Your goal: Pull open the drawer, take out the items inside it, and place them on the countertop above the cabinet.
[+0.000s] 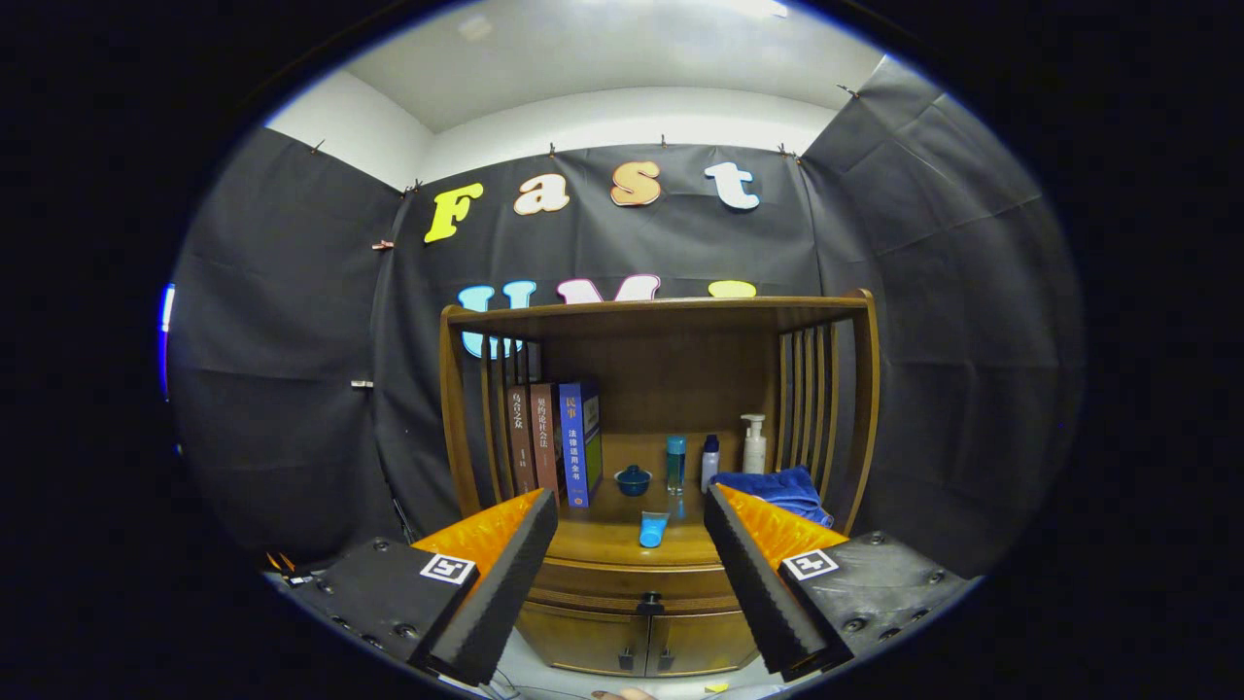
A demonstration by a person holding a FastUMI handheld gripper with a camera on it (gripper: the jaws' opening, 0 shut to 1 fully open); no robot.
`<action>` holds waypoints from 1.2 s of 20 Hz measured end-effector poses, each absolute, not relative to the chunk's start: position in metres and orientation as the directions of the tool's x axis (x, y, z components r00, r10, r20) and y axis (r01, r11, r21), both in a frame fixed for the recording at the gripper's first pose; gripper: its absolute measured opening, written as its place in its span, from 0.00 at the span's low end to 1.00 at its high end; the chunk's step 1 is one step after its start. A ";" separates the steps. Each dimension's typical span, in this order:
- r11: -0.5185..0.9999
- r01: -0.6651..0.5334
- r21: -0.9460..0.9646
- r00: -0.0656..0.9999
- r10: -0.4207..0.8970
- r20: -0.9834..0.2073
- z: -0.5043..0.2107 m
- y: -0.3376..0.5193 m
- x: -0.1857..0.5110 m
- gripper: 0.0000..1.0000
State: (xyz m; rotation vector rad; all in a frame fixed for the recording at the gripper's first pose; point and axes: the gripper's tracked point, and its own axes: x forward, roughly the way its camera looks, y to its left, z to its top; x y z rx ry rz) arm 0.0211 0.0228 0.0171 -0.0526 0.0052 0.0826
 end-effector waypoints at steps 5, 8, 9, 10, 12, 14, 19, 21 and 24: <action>0.995 -0.082 -0.049 0.997 0.081 -0.006 0.018 0.022 0.021 0.99; 0.996 -0.079 -0.052 0.997 0.079 -0.003 0.019 0.021 0.020 0.99; 0.996 -0.077 -0.052 0.997 0.077 -0.002 0.020 0.020 0.020 0.99; 0.996 -0.076 -0.052 0.997 0.076 0.000 0.020 0.020 0.020 0.99; 0.996 -0.077 -0.052 0.997 0.077 -0.001 0.020 0.019 0.020 0.99; 0.996 -0.078 -0.054 0.997 0.078 -0.002 0.020 0.019 0.020 0.99; 0.996 -0.078 -0.053 0.997 0.078 -0.007 0.018 0.018 0.021 0.99; 0.996 -0.078 -0.052 0.997 0.077 -0.008 0.019 0.017 0.021 0.99; 0.996 -0.079 -0.047 0.997 0.079 -0.007 0.019 0.018 0.022 0.99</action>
